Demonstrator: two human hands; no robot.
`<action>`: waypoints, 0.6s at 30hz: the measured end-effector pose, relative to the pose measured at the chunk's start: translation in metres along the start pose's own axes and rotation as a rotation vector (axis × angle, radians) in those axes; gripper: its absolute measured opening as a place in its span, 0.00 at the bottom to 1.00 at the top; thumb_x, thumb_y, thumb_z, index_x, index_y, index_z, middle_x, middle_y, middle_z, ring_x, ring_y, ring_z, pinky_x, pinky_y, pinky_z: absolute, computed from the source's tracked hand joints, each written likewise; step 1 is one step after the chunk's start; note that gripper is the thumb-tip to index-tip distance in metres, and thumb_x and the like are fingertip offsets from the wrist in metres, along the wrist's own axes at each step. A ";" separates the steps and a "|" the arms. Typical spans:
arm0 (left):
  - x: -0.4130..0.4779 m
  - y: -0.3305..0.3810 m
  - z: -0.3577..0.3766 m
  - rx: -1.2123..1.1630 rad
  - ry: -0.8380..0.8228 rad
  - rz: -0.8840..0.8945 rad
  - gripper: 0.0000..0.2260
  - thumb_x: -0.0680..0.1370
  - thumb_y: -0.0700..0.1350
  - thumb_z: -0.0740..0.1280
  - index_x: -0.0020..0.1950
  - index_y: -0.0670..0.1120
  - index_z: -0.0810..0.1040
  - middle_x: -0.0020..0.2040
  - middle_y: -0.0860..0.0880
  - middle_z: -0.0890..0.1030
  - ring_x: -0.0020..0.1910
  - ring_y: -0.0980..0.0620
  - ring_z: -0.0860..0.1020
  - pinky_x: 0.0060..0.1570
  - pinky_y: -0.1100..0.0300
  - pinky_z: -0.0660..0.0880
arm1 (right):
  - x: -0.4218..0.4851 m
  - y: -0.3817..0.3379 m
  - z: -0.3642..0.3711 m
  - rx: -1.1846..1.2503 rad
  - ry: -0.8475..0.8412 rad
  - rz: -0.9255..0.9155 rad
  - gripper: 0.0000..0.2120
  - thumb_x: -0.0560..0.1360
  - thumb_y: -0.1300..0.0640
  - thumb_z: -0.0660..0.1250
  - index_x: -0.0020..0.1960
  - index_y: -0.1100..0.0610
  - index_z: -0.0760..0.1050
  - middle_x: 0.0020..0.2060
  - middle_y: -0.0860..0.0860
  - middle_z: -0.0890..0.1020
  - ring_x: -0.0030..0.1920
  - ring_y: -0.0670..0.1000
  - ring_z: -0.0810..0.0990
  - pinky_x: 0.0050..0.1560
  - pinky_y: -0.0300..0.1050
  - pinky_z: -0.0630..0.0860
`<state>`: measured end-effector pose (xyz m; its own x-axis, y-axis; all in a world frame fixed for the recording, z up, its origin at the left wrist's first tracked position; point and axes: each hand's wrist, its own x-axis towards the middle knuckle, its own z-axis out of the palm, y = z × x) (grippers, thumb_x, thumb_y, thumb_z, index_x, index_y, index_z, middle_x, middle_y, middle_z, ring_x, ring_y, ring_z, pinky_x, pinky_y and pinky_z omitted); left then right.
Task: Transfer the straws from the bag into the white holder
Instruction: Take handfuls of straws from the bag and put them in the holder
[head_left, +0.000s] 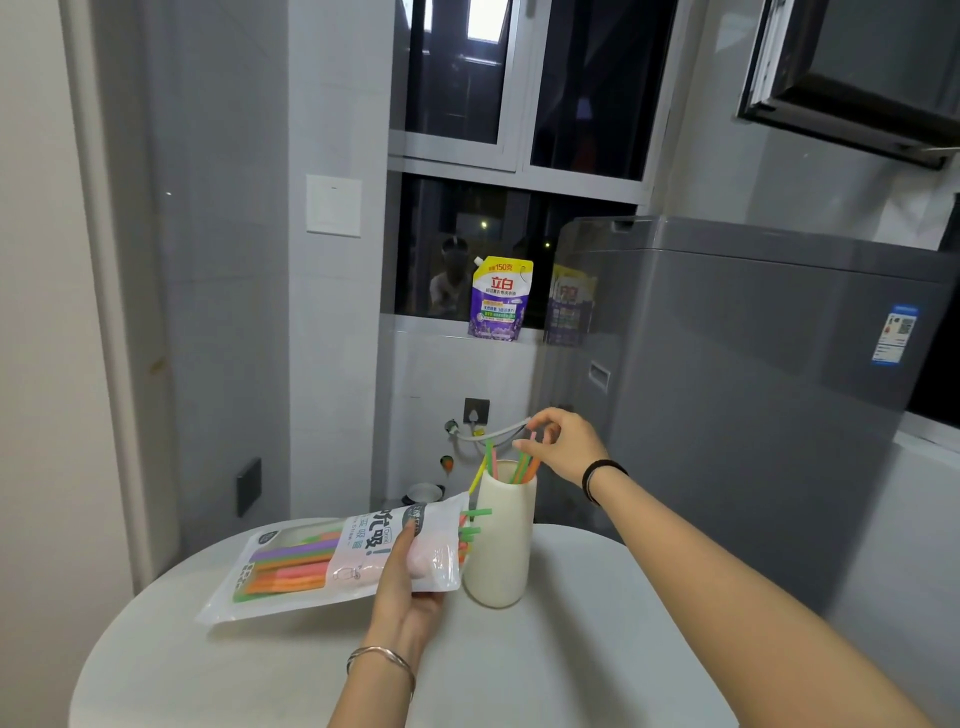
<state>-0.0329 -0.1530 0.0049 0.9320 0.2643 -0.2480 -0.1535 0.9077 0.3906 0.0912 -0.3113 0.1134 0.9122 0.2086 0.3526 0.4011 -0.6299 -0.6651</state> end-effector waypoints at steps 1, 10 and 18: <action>0.000 0.001 0.000 0.009 0.004 0.003 0.12 0.78 0.41 0.66 0.60 0.46 0.72 0.48 0.43 0.81 0.43 0.46 0.79 0.32 0.48 0.81 | -0.001 -0.003 0.001 -0.013 0.004 -0.021 0.13 0.67 0.50 0.74 0.49 0.52 0.77 0.38 0.49 0.73 0.39 0.49 0.74 0.47 0.49 0.77; 0.004 0.017 -0.014 0.018 0.066 0.005 0.06 0.78 0.42 0.67 0.54 0.45 0.74 0.40 0.43 0.85 0.33 0.47 0.83 0.33 0.50 0.81 | -0.006 -0.025 0.030 -0.288 -0.068 -0.173 0.27 0.68 0.45 0.73 0.64 0.51 0.71 0.60 0.50 0.76 0.63 0.53 0.70 0.65 0.50 0.64; 0.006 0.023 -0.016 0.022 0.073 0.001 0.03 0.78 0.42 0.66 0.47 0.44 0.75 0.29 0.43 0.84 0.24 0.48 0.82 0.29 0.49 0.80 | 0.014 -0.025 0.054 -0.405 -0.069 -0.059 0.14 0.71 0.45 0.69 0.53 0.50 0.76 0.49 0.48 0.83 0.54 0.51 0.78 0.71 0.51 0.58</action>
<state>-0.0362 -0.1256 -0.0018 0.9053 0.2892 -0.3110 -0.1467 0.9002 0.4100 0.0980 -0.2525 0.0997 0.8976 0.2941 0.3284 0.4002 -0.8561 -0.3271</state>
